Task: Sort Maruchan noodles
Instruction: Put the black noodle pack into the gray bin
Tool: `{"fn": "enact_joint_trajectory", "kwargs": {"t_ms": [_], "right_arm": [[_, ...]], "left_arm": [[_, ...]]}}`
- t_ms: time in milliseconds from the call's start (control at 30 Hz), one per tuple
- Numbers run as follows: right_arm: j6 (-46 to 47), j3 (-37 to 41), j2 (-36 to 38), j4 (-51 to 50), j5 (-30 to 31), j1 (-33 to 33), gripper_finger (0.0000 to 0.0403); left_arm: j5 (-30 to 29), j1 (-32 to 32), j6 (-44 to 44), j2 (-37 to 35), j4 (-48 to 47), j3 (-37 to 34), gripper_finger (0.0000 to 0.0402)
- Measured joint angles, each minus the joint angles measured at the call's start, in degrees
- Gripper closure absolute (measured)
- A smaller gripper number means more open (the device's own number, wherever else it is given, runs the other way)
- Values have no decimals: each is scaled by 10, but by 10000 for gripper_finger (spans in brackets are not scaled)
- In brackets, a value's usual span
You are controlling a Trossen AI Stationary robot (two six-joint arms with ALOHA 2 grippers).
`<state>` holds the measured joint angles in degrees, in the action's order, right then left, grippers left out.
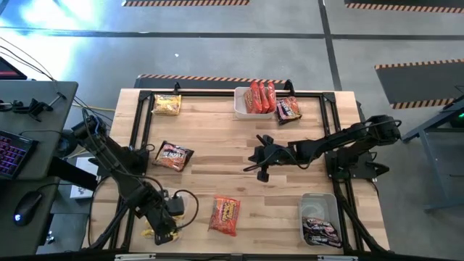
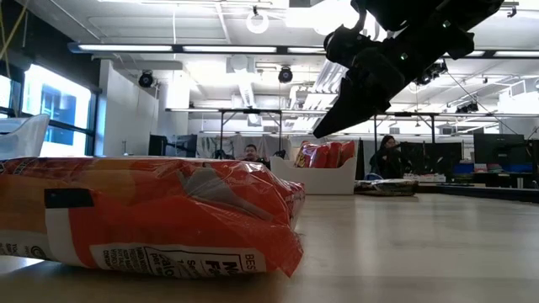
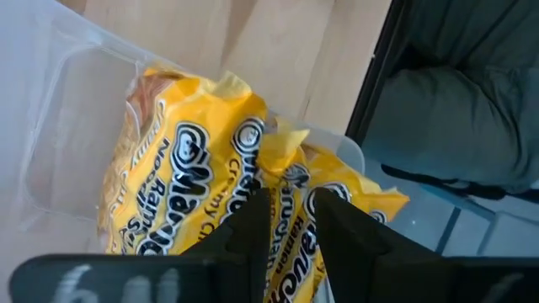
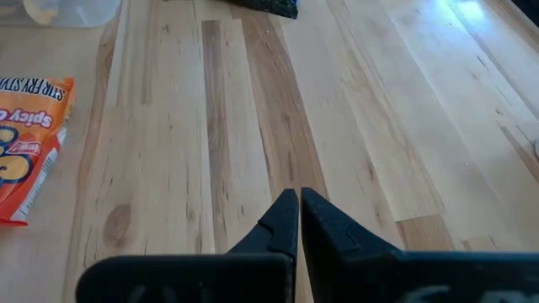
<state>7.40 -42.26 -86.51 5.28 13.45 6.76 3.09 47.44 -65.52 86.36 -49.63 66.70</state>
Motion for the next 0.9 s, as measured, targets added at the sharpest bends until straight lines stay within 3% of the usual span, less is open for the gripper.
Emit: {"fn": "enact_joint_trajectory", "kwargs": {"t_ms": [200,433,667,900], "right_arm": [[-4,0,0,0,0,0,403],[-36,0,-4,35,0,0,403],[-64,0,-51,95,-2,0,403],[-64,0,-82,109,-7,0,403]], "left_arm": [[-21,2,12,-27,-2,0,324],[-167,-18,67,-102,8,-15,361],[-197,-143,76,-125,8,-83,388],[-212,-271,224,-76,19,-122,338]]}}
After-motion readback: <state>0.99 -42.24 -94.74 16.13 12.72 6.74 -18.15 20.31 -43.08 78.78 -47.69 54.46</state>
